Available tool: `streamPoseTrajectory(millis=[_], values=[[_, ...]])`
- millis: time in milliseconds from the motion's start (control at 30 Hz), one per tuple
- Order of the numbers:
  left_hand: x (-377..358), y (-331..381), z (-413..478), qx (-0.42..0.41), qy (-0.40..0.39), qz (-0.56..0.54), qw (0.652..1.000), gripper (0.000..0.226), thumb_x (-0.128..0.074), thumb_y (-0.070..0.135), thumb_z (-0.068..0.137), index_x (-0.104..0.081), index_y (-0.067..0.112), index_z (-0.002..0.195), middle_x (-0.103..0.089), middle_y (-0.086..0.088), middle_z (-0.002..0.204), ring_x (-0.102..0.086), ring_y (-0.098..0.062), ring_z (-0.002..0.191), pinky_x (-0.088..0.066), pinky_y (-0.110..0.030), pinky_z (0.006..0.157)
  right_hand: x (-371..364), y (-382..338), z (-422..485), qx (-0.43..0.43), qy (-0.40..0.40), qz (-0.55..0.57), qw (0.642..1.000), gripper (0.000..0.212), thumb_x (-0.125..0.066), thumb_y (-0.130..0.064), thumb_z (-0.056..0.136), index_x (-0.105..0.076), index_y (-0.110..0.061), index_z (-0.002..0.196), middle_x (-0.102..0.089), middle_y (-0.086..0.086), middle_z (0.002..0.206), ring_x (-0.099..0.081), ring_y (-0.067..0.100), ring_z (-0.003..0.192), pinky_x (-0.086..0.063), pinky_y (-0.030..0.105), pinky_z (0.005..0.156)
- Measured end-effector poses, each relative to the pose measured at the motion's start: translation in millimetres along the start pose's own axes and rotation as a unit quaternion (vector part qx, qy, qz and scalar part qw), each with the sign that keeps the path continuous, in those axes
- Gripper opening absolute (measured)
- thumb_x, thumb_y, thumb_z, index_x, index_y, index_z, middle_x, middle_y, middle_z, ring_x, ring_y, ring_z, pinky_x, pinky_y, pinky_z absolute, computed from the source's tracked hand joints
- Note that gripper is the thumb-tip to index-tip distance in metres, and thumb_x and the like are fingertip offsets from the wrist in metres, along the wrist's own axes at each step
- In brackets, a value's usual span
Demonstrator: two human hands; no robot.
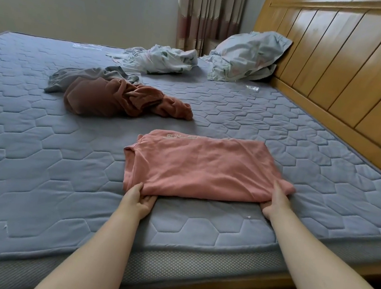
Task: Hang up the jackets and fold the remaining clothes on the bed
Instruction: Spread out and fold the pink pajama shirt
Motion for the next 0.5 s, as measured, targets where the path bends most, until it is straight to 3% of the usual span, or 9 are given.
streamPoseTrajectory(millis=[100, 200, 267, 333, 367, 433, 500], values=[[1.2, 1.7, 3.2, -0.001, 0.004, 0.01, 1.0, 0.036, -0.042, 0.011, 0.101, -0.048, 0.007, 0.136, -0.057, -0.012, 0.13, -0.054, -0.024, 0.123, -0.044, -0.039, 0.098, -17.2, 1.0, -4.1, -0.034, -0.059, -0.013, 0.998, 0.03, -0.063, -0.035, 0.091, -0.06, -0.017, 0.114, -0.065, 0.005, 0.108, -0.064, 0.021, 0.093, -0.051, 0.04, 0.092], [5.5, 3.5, 7.2, -0.014, -0.002, 0.047, 0.999, 0.033, -0.044, 0.006, 0.098, -0.052, 0.005, 0.13, -0.061, -0.012, 0.095, -0.062, -0.024, 0.094, -0.049, -0.036, 0.088, -33.7, 2.5, -7.5, 0.058, 0.047, -0.107, 0.991, 0.038, -0.049, -0.024, 0.096, -0.052, -0.004, 0.128, -0.059, 0.005, 0.114, -0.059, 0.024, 0.099, -0.049, 0.038, 0.09], [12.1, 10.7, 9.3, -0.063, 0.007, 0.086, 0.994, 0.028, -0.05, 0.004, 0.092, -0.058, 0.005, 0.12, -0.06, -0.01, 0.088, -0.059, -0.02, 0.077, -0.053, -0.029, 0.071, -46.9, -1.1, -15.4, 0.12, 0.112, -0.16, 0.973, 0.045, -0.042, -0.025, 0.097, -0.048, 0.003, 0.132, -0.059, 0.011, 0.121, -0.059, 0.027, 0.107, -0.048, 0.035, 0.095], [22.0, 21.3, 9.4, -0.158, 0.025, 0.132, 0.978, 0.016, -0.052, 0.002, 0.09, -0.06, 0.013, 0.099, -0.061, -0.013, 0.096, -0.055, -0.013, 0.071, -0.051, -0.022, 0.056, -68.3, -6.9, -23.2, 0.185, 0.095, -0.183, 0.961, 0.047, -0.04, -0.027, 0.097, -0.046, 0.0, 0.136, -0.057, 0.015, 0.131, -0.056, 0.03, 0.118, -0.046, 0.036, 0.1], [28.8, 26.6, 11.5, -0.183, 0.023, 0.131, 0.974, 0.018, -0.051, 0.001, 0.092, -0.058, 0.017, 0.096, -0.06, -0.017, 0.107, -0.054, -0.01, 0.071, -0.049, -0.02, 0.058, -80.9, -8.8, -28.8, 0.229, 0.063, -0.193, 0.952, 0.047, -0.039, -0.026, 0.097, -0.043, -0.005, 0.14, -0.053, 0.014, 0.137, -0.053, 0.03, 0.124, -0.043, 0.036, 0.104], [37.1, 34.4, 13.1, -0.198, -0.002, 0.084, 0.977, 0.025, -0.045, 0.0, 0.095, -0.055, 0.012, 0.114, -0.051, -0.024, 0.132, -0.058, -0.004, 0.076, -0.046, -0.016, 0.066, -107.2, -8.6, -46.4, 0.329, -0.028, -0.232, 0.915, 0.052, -0.037, -0.02, 0.098, -0.03, -0.016, 0.149, -0.034, 0.006, 0.153, -0.035, 0.023, 0.139, -0.032, 0.039, 0.114], [41.2, 37.1, 11.7, -0.2, -0.029, 0.047, 0.978, 0.037, -0.037, 0.0, 0.098, -0.042, 0.003, 0.135, -0.044, -0.022, 0.142, -0.062, -0.007, 0.098, -0.046, -0.017, 0.077, -133.8, -2.6, -65.6, 0.413, -0.114, -0.27, 0.863, 0.053, -0.036, -0.014, 0.099, -0.024, -0.014, 0.151, -0.023, -0.005, 0.153, -0.019, 0.01, 0.143, -0.017, 0.034, 0.12]])
Point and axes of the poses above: each hand's wrist, its own z-axis towards the middle knuckle, its own x-axis out of the back of the hand, y = z × x, the point moved 1 cm from there along z, towards the middle knuckle
